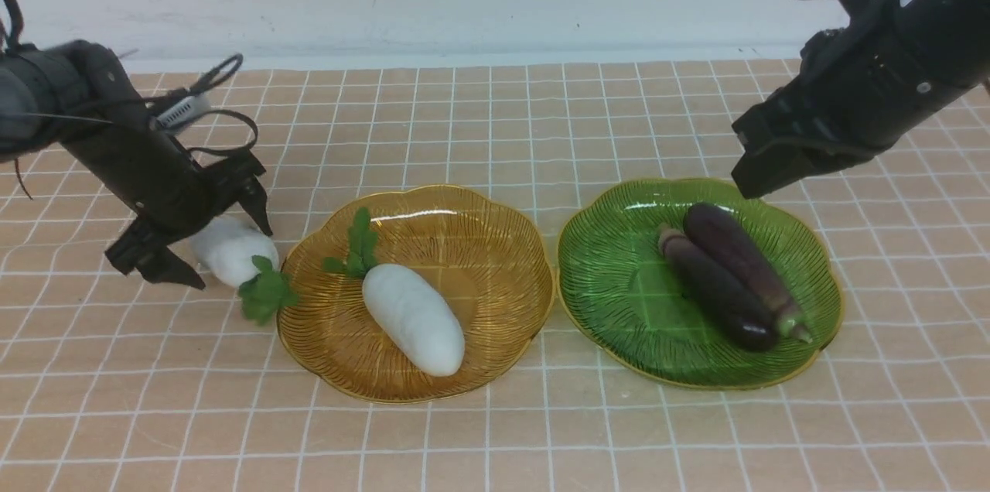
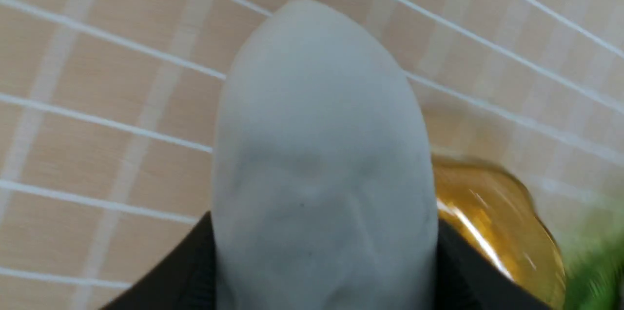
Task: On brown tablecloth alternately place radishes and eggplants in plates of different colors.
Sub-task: 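Pick up the white radish and place it in the left plate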
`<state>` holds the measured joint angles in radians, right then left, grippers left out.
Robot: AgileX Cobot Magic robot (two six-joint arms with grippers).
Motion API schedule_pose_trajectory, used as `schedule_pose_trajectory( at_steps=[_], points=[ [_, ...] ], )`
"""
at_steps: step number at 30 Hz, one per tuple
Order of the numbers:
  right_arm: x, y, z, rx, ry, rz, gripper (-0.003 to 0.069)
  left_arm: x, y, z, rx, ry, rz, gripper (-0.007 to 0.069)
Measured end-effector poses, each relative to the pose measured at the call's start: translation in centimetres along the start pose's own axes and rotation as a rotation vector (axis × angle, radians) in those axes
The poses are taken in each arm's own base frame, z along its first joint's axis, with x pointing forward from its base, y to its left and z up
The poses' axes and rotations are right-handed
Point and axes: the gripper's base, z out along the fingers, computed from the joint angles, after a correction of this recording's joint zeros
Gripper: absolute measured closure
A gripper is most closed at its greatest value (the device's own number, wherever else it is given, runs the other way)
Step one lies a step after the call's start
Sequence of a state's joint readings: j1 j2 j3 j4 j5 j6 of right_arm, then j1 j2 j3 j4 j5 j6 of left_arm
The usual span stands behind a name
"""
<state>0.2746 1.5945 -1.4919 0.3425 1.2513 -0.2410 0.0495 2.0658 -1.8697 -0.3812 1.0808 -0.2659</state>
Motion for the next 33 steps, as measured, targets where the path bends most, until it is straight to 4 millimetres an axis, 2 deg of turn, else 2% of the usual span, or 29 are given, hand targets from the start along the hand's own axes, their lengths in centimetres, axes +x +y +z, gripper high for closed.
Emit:
schedule_pose_trajectory(
  at_steps=[2, 4, 10, 13, 18, 23, 26, 33],
  points=[
    [0.0, 0.0, 0.0, 0.004, 0.001, -0.002, 0.0674, 1.0, -2.1, -0.3, 0.025, 0.031, 0.072, 0.0238],
    [0.0, -0.1, 0.0, 0.010, 0.002, -0.004, 0.0674, 2.4, -4.1, 0.1, 0.040, 0.072, 0.139, 0.0238],
    [0.1, -0.2, 0.0, 0.024, 0.006, -0.011, 0.0674, 6.1, -8.8, 2.6, 0.056, 0.131, 0.281, 0.0228],
    [0.1, -0.2, 0.0, 0.024, 0.006, -0.011, 0.0674, 8.1, -11.1, 3.8, 0.061, 0.129, 0.354, 0.0198],
    [0.2, 0.0, -0.7, 0.034, -0.010, -0.020, 0.0674, 9.7, -12.1, 5.2, 0.018, 0.146, 0.406, 0.0143],
    [0.7, 0.4, -2.6, 0.058, -0.052, -0.023, 0.0674, 10.3, -11.4, 7.0, -0.046, 0.220, 0.357, 0.0064],
    [1.3, 0.7, -4.6, 0.094, -0.096, -0.024, 0.0674, 10.5, -11.1, 7.3, -0.067, 0.250, 0.343, 0.0039],
    [4.5, 2.1, -11.7, 0.196, -0.280, -0.009, 0.0674, 10.2, -11.6, 6.6, -0.063, 0.247, 0.349, 0.0047]
  ],
)
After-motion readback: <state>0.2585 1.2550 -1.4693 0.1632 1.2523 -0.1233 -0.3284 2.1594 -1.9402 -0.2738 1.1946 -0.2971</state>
